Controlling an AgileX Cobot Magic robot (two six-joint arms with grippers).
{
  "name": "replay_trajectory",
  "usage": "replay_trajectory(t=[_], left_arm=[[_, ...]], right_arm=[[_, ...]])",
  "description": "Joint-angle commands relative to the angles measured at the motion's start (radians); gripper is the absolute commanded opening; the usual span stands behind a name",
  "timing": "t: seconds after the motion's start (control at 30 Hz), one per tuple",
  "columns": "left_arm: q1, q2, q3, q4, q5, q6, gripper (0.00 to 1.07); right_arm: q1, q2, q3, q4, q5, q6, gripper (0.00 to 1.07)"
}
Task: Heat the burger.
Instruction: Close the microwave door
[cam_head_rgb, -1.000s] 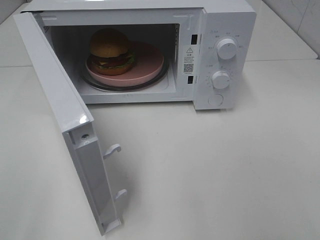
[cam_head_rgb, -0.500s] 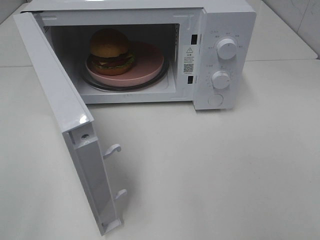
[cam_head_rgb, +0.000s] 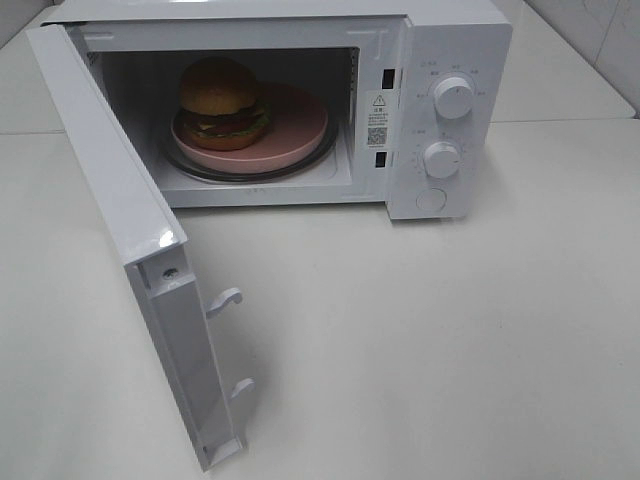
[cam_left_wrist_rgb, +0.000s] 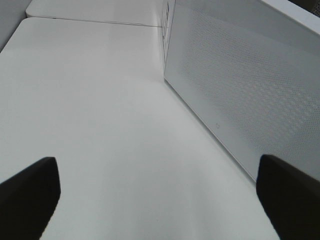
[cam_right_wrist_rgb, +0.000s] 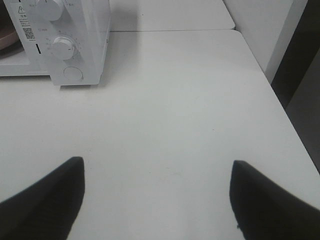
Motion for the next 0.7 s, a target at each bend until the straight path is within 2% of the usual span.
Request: replay_trajectory(t=[0.03,0.5,0.7], left_arm=[[0.005,-0.006,0.002,0.0,0.002,-0.002,1.0],[0.005,-0.006,-0.001,-0.007,-0.003,-0.006,1.0],[0.005,-0.002,-0.042,-0.011,-0.103,-0.006,0.98]], right_arm=[[-0.005,-0.027,0.001,-0.004,-0.006,0.004,0.76],[-0.005,-0.027,0.001,-0.004,-0.006,0.004,0.76],[-0.005,-0.027,0.001,-0.004,-0.006,0.004,0.76]])
